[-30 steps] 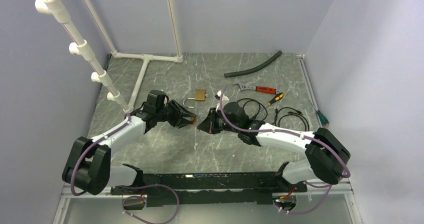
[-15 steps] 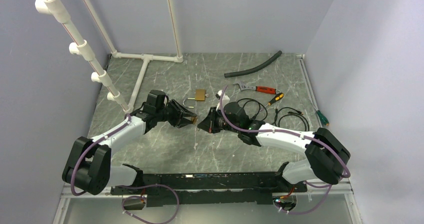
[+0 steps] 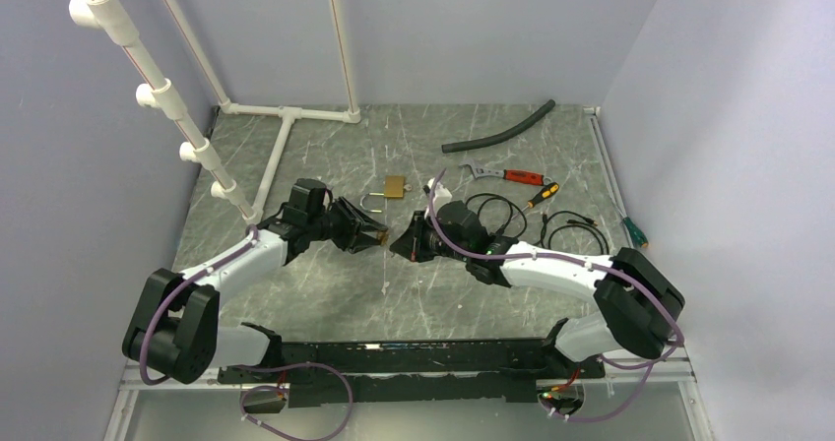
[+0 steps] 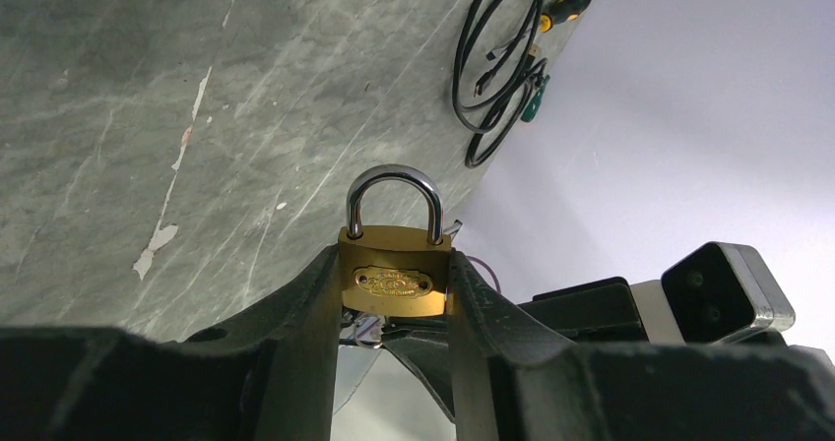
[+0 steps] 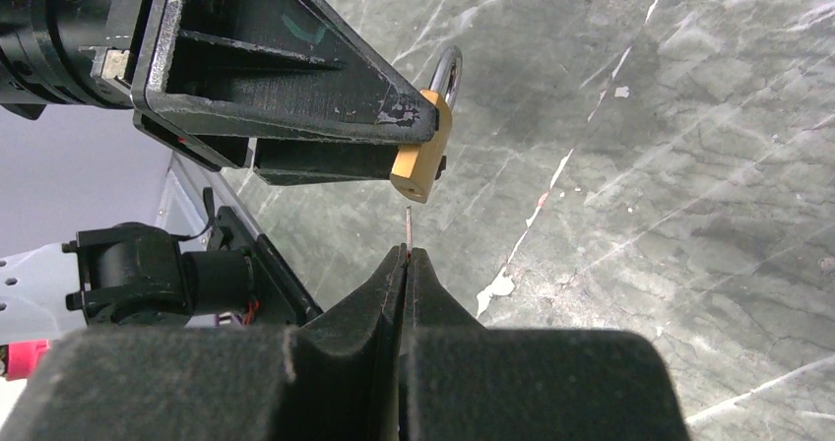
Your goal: Unlock with the key
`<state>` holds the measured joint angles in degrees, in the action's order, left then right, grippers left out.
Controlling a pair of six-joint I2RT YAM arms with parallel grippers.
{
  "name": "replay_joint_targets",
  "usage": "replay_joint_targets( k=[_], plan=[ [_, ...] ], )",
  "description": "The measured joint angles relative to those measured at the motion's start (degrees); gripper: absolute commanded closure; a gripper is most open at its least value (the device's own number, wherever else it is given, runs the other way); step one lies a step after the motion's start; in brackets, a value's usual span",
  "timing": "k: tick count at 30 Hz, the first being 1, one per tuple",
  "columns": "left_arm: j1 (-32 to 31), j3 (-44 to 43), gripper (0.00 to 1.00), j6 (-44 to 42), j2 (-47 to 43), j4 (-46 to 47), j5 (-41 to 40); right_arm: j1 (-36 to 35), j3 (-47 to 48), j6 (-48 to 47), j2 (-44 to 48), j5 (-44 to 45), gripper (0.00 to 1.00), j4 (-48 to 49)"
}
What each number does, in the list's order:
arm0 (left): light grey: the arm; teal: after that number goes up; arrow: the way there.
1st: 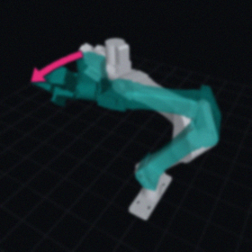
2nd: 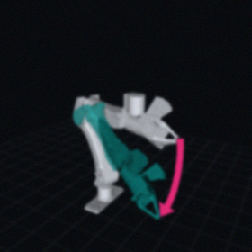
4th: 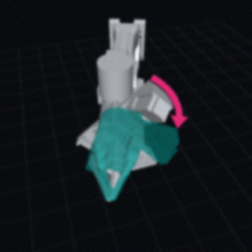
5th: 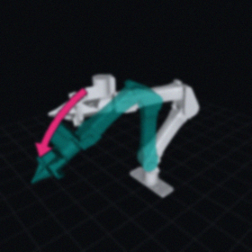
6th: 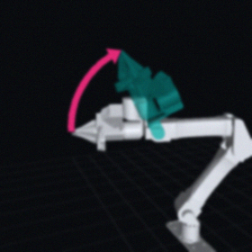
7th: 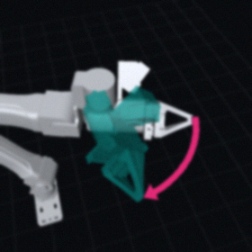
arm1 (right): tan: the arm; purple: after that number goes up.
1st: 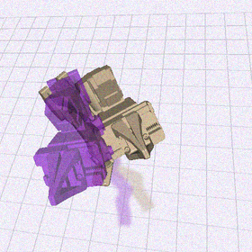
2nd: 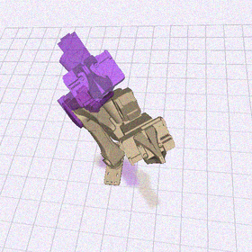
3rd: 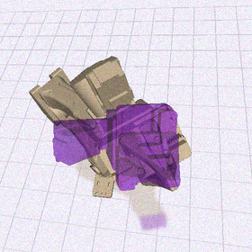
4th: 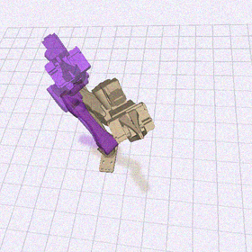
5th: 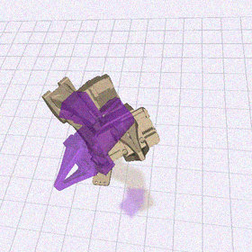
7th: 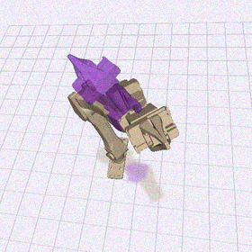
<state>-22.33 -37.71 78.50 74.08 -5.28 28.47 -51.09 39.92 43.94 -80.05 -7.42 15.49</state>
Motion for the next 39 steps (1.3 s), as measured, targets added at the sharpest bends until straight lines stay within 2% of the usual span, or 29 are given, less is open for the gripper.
replay_joint_targets(
  k=[39],
  plan=[
    [-0.4, 0.2, 1.0, 0.0, 0.8, 1.4, 0.2, 0.0, 0.6, -0.2, -0.5, 1.9, 1.0, 0.0]
  ],
)
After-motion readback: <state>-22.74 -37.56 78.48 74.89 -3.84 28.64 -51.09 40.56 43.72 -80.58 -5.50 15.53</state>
